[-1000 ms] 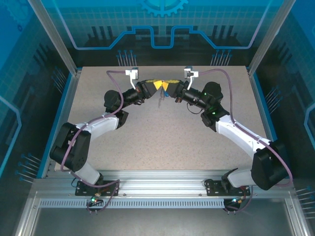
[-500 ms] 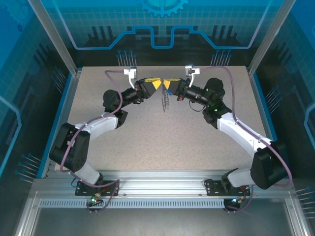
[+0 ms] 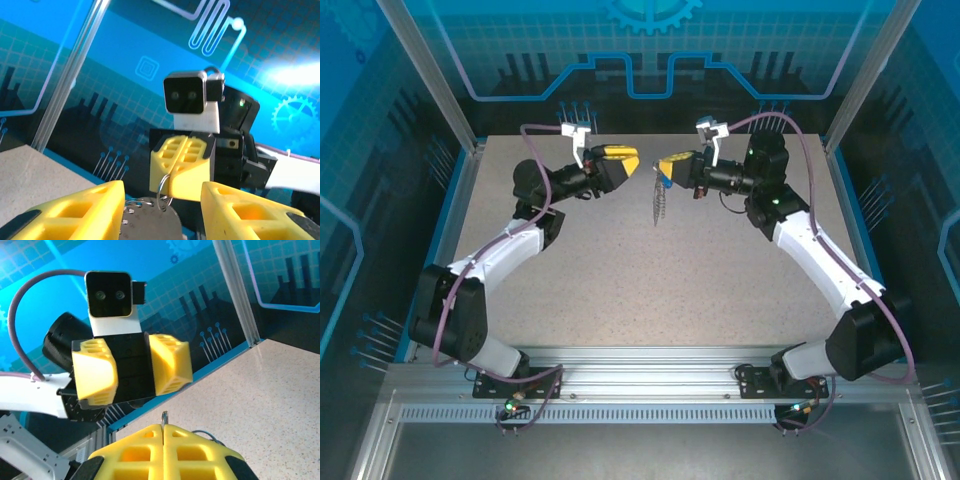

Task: Put the keys on the keyring

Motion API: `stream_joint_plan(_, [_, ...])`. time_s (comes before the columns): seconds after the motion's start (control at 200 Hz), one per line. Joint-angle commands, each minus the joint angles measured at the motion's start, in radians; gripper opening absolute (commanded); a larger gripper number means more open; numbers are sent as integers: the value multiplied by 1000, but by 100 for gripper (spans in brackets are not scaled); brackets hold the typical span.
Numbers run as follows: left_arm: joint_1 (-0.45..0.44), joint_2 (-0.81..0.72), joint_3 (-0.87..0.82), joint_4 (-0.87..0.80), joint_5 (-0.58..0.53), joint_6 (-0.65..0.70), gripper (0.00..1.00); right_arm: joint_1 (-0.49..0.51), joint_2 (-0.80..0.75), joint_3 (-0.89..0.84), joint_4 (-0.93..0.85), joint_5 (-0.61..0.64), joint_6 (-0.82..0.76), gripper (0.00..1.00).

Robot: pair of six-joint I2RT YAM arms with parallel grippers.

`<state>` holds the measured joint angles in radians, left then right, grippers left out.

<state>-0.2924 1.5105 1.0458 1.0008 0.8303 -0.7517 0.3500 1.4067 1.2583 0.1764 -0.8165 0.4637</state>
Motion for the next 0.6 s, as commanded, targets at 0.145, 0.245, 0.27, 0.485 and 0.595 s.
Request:
stream_joint_plan(0.145, [2, -15, 101, -276, 170, 215, 44, -13, 77, 153, -281, -179, -213, 0])
stream_joint_plan(0.245, [2, -10, 121, -325, 195, 247, 42, -13, 93, 159, -280, -182, -213, 0])
stream_joint_plan(0.27, [2, -9, 124, -334, 200, 253, 41, -13, 96, 159, -277, -184, -211, 0])
stream_joint_plan(0.485, [2, -1, 129, -382, 211, 291, 40, -13, 109, 157, -262, -197, -203, 0])
stream_joint_plan(0.595, [2, 6, 141, -416, 221, 314, 38, -13, 107, 159, -264, -197, -203, 0])
